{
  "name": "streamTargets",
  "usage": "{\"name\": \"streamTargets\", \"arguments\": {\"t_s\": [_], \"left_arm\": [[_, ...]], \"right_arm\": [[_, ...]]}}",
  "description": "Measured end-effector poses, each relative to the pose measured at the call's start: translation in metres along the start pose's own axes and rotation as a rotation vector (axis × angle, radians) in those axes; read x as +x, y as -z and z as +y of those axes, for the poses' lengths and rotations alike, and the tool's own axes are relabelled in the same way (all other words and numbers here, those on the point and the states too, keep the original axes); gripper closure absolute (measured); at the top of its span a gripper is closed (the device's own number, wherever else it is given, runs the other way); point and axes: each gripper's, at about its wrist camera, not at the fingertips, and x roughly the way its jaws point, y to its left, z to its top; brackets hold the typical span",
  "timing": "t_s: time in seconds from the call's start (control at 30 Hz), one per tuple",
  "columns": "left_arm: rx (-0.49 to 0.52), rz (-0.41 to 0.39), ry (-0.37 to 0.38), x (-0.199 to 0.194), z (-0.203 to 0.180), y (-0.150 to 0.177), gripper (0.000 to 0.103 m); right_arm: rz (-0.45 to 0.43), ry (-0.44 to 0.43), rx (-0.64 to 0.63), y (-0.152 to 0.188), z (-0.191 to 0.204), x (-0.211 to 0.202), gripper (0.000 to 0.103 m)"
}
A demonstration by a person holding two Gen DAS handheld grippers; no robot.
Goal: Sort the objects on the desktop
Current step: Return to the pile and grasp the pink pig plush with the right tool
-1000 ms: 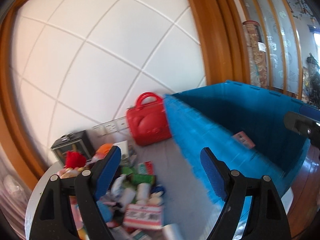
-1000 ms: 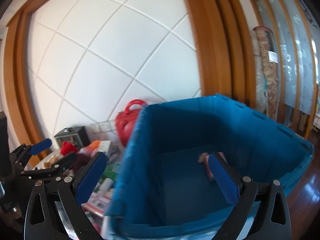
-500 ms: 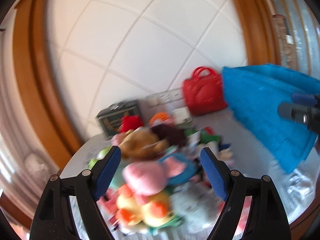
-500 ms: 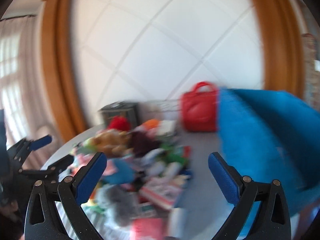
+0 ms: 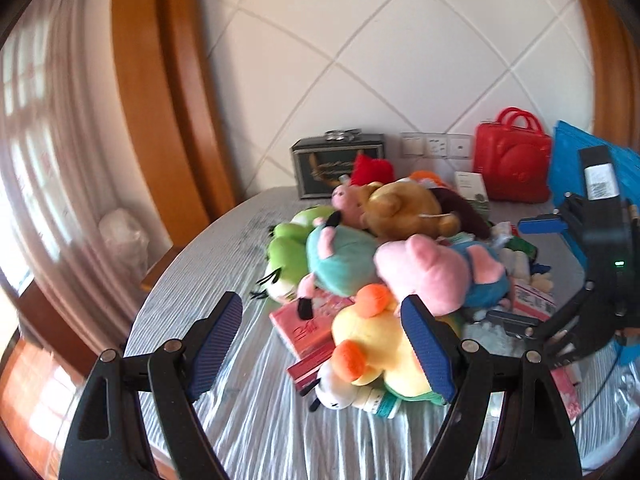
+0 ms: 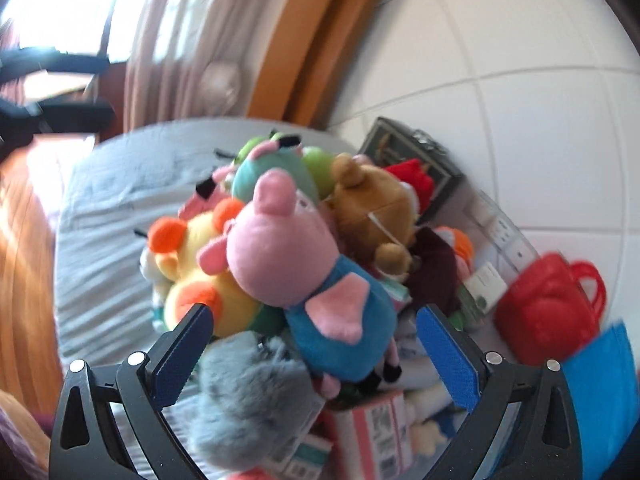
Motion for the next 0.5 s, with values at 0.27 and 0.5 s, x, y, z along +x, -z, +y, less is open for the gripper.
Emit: {"name": "streamTargets", "arguments": {"t_s": [0.27,0.5], "left_arm": [[-0.05,0.082,-0.054,0.019,0.013,0.029,0.021],[0.0,0.13,0.046,0.034,-0.02,0.05,0.021]], "right_arm": [[0.025,-0.01,-0.34,0.0,0.008,0.084,0.0],[0.013,-0.097,-0.353,-0.008,0.003,0.12,0.002]]}}
